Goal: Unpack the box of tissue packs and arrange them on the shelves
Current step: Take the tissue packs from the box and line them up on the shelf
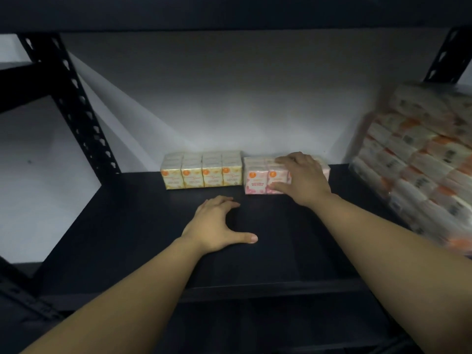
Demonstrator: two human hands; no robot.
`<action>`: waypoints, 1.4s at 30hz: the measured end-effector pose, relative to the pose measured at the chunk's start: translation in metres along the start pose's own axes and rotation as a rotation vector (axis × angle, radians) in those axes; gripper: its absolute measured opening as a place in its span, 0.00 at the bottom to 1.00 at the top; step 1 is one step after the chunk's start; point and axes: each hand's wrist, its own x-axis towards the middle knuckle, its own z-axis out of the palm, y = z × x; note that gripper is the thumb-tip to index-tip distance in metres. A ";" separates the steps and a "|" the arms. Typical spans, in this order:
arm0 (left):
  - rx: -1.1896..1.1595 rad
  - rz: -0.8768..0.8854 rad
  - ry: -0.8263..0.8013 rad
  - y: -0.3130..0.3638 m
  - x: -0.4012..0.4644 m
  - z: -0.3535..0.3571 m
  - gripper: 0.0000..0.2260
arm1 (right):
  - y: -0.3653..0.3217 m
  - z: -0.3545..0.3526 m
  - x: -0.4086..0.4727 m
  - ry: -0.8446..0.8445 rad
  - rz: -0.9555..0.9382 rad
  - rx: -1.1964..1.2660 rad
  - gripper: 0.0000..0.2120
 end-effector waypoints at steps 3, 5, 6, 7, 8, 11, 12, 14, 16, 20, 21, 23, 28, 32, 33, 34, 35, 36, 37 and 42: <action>0.002 0.003 0.007 -0.002 0.002 0.001 0.50 | 0.004 0.005 0.016 -0.006 -0.016 -0.004 0.35; -0.018 -0.006 0.007 -0.002 0.001 0.002 0.50 | 0.005 0.008 0.024 -0.005 -0.024 -0.018 0.35; -0.029 -0.016 0.007 -0.001 0.001 0.002 0.50 | 0.006 0.009 0.026 -0.004 -0.030 -0.024 0.35; -0.036 -0.024 0.009 -0.001 0.001 0.002 0.50 | 0.006 0.010 0.028 0.001 -0.038 -0.030 0.35; -0.038 -0.031 0.012 0.000 0.000 0.002 0.50 | 0.007 0.011 0.028 0.009 -0.046 -0.033 0.35; -0.023 -0.039 0.010 0.002 0.001 0.001 0.50 | 0.011 0.015 0.030 0.036 -0.069 -0.040 0.35; -0.017 -0.042 0.014 0.003 0.001 0.002 0.49 | 0.012 0.016 0.031 0.040 -0.074 -0.041 0.35; -0.027 -0.052 0.039 0.004 0.000 0.002 0.48 | 0.015 0.018 0.032 0.042 -0.081 -0.043 0.35; -0.074 -0.066 0.088 0.003 -0.001 0.002 0.48 | 0.017 0.020 0.033 0.055 -0.086 -0.043 0.35; -0.097 -0.113 0.188 0.001 0.007 -0.001 0.50 | 0.021 0.024 0.033 0.073 -0.110 -0.062 0.36; -0.083 -0.122 0.205 0.000 0.010 -0.001 0.49 | 0.021 0.025 0.033 0.074 -0.109 -0.063 0.36; 0.006 -0.120 0.295 -0.001 0.015 -0.003 0.43 | 0.021 0.026 0.032 0.081 -0.108 -0.074 0.35; 0.389 -0.213 0.499 -0.014 0.042 -0.013 0.37 | 0.017 0.038 0.018 0.117 -0.061 -0.112 0.40; 0.364 -0.215 0.412 -0.033 0.061 -0.024 0.34 | 0.017 0.040 0.022 0.141 -0.056 -0.085 0.38; 0.341 -0.189 0.409 -0.037 0.063 -0.027 0.33 | 0.018 0.041 0.025 0.144 -0.056 -0.078 0.38; 0.325 -0.167 0.411 -0.041 0.065 -0.029 0.33 | 0.019 0.041 0.027 0.148 -0.054 -0.074 0.38; 0.314 -0.151 0.416 -0.044 0.066 -0.031 0.32 | 0.020 0.042 0.029 0.150 -0.052 -0.073 0.38; 0.309 -0.138 0.422 -0.047 0.067 -0.031 0.32 | 0.019 0.043 0.031 0.151 -0.051 -0.076 0.38; 0.312 -0.126 0.432 -0.050 0.068 -0.031 0.31 | 0.019 0.044 0.032 0.154 -0.051 -0.081 0.38; 0.324 -0.114 0.502 -0.051 0.069 -0.022 0.29 | 0.015 0.047 0.038 0.174 -0.031 -0.116 0.38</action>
